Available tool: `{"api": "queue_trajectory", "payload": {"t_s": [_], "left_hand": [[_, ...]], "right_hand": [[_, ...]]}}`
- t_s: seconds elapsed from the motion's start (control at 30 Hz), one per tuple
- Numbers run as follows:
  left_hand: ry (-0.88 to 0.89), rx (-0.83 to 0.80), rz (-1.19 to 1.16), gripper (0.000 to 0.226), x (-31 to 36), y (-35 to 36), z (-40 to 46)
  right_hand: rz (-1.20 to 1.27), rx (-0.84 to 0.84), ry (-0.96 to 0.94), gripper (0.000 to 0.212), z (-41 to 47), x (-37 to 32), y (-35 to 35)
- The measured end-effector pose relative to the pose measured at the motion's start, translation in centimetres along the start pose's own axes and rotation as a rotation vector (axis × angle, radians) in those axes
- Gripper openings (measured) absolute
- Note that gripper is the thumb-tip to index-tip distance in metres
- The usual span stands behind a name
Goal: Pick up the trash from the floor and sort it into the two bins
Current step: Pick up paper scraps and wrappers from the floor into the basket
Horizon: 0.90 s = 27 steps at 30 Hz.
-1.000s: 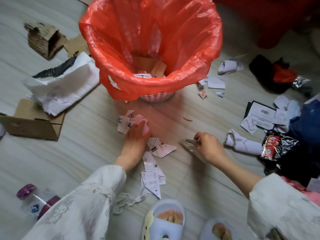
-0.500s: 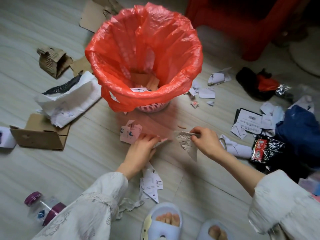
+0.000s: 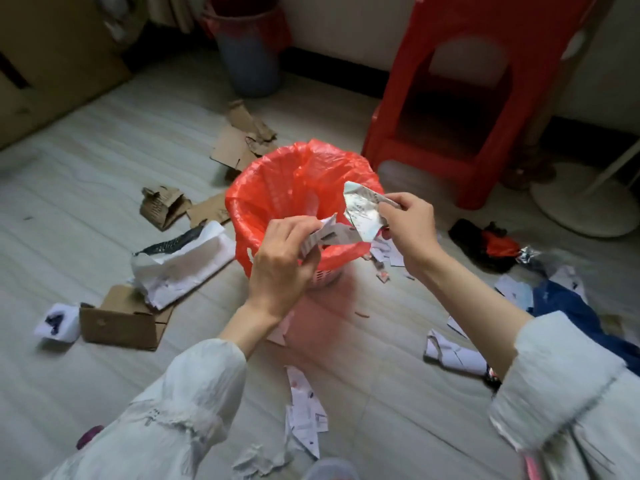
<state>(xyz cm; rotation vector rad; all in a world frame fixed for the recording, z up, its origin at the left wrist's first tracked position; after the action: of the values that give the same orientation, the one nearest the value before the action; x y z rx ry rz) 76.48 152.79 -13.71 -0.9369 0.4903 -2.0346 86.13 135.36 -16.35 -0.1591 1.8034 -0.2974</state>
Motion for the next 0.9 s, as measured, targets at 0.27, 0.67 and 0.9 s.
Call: {"api": "queue_trajectory", "payload": {"t_s": [0.27, 0.67, 0.9], "left_hand": [[-0.302, -0.239, 0.012, 0.077, -6.6, 3.0, 2.6], [-0.189, -0.128, 0.152, 0.037, -4.4, 2.2, -4.5], [-0.464, -0.613, 0.192, 0.043, -8.9, 5.7, -20.5]], "right_hand": [[0.075, -0.172, 0.049, 0.041, 0.5, 0.0, 4.8], [-0.369, -0.376, 0.069, 0.021, -4.7, 10.7, 7.3], [-1.016, -0.729, -0.246, 0.029, -10.4, 18.8, 11.5]]}}
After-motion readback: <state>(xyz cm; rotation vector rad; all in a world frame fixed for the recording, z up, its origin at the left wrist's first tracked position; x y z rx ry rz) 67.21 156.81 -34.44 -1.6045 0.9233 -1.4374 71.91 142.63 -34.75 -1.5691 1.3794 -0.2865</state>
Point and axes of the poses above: each hand's wrist, its own z-axis towards the middle knuckle, its own y-axis out of the palm, x = y × z, the point moved 8 cm from there along z, towards the middle knuckle, and after that the axes turned 4 degrees about y, right-handed, at the moved point
